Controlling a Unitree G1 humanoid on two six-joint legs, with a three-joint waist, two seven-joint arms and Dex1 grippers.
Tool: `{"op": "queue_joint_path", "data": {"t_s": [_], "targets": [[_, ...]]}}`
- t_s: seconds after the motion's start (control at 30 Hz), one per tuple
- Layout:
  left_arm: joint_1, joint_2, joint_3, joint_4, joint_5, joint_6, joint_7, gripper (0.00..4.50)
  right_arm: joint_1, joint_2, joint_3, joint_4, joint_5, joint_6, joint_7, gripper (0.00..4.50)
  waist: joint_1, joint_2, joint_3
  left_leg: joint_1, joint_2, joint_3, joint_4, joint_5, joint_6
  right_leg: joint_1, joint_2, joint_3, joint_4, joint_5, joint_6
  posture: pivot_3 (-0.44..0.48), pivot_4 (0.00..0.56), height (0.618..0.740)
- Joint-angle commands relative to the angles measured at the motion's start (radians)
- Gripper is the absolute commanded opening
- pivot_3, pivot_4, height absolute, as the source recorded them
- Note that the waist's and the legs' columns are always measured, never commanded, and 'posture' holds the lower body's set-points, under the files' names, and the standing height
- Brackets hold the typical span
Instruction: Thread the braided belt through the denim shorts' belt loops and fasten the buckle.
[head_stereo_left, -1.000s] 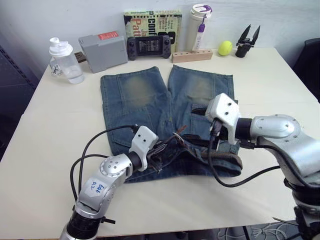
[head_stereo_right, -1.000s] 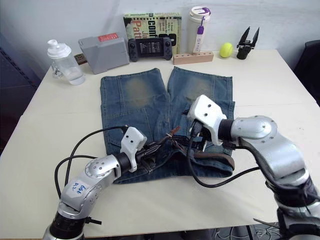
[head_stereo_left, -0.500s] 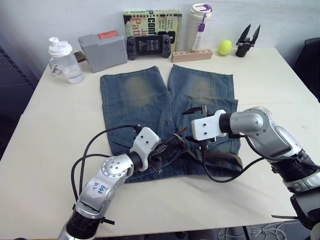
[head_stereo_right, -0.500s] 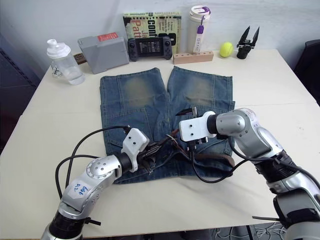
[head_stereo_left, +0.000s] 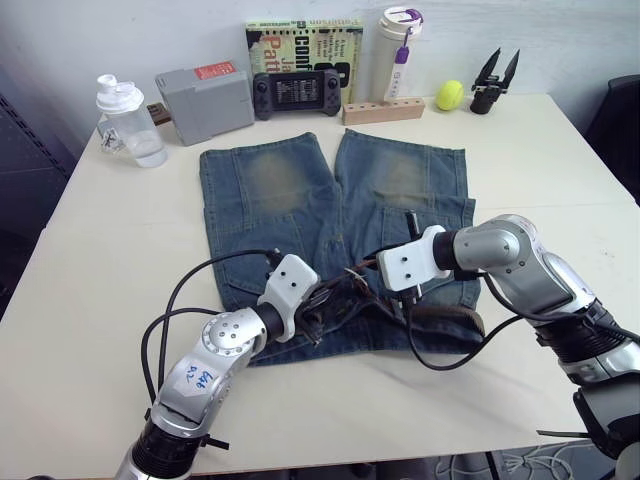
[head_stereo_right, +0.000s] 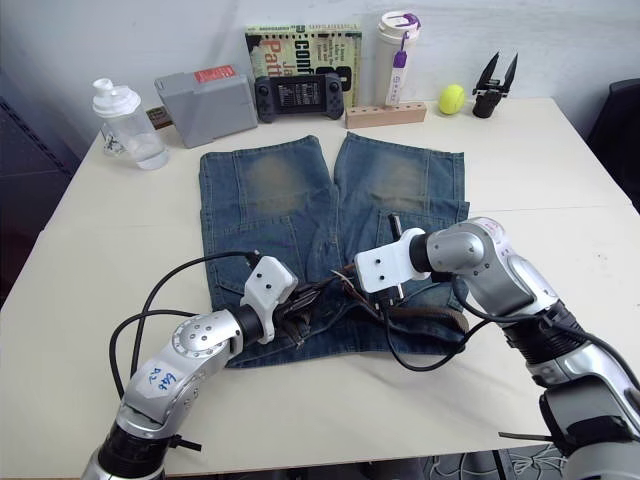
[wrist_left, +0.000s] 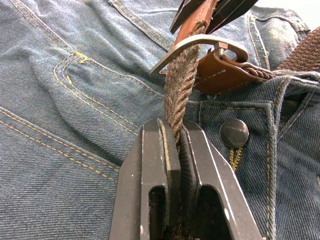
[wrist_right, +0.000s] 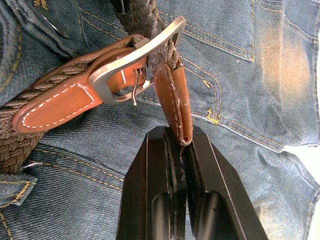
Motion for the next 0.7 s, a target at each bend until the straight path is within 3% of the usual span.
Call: {"op": "queue_joint_path", "data": {"t_s": [0.03, 0.27, 0.47, 0.53, 0.63, 0.7], "targets": [[0.000, -0.004, -0.002, -0.012, 0.007, -0.016, -0.003, 0.00, 0.001, 0.005, -0.048, -0.054, 0.010, 0.016, 0.003, 0.10, 0.000, 0.000, 0.000, 0.000, 0.000, 0.000, 0.000, 0.000, 0.000, 0.000, 0.000, 0.000, 0.000, 0.000, 0.000, 0.000, 0.150, 0.722], [0.025, 0.013, 0.054, -0.059, -0.057, -0.040, -0.065, 2.95, 0.020, 0.006, -0.073, -0.074, 0.014, 0.063, -0.005, 0.00, -0.001, 0.000, 0.000, 0.000, 0.000, 0.000, 0.000, 0.000, 0.000, 0.000, 0.000, 0.000, 0.000, 0.000, 0.000, 0.000, 0.150, 0.722], [0.179, 0.096, 0.280, -0.170, -0.331, -0.015, -0.254, 2.95, 0.047, 0.008, -0.121, -0.103, 0.032, 0.105, -0.018, 0.00, -0.007, 0.001, 0.000, 0.000, 0.002, -0.002, 0.000, 0.000, 0.000, -0.001, 0.000, 0.000, 0.000, 0.000, 0.000, 0.000, 0.150, 0.722], [0.229, 0.152, 0.432, -0.148, -0.511, 0.009, -0.366, 2.95, 0.058, 0.007, -0.136, -0.106, 0.030, 0.102, -0.029, 0.00, -0.009, 0.001, 0.000, 0.000, 0.002, -0.002, 0.000, 0.000, 0.000, -0.001, 0.000, 0.001, 0.000, 0.000, 0.000, 0.000, 0.150, 0.722], [0.220, 0.205, 0.565, -0.064, -0.638, 0.010, -0.430, 2.19, 0.071, 0.013, -0.148, -0.115, 0.036, 0.103, -0.035, 0.00, -0.006, 0.001, 0.001, 0.000, 0.002, -0.003, 0.001, 0.000, 0.000, -0.001, 0.000, 0.000, 0.000, 0.000, -0.001, 0.000, 0.150, 0.722], [0.174, 0.226, 0.611, 0.017, -0.676, 0.015, -0.432, 1.29, 0.080, 0.019, -0.156, -0.124, 0.038, 0.102, -0.040, 0.00, -0.002, 0.001, 0.001, 0.000, 0.001, -0.003, 0.001, 0.000, 0.000, 0.000, 0.000, 0.000, 0.000, 0.000, -0.001, 0.000, 0.150, 0.722]]}}
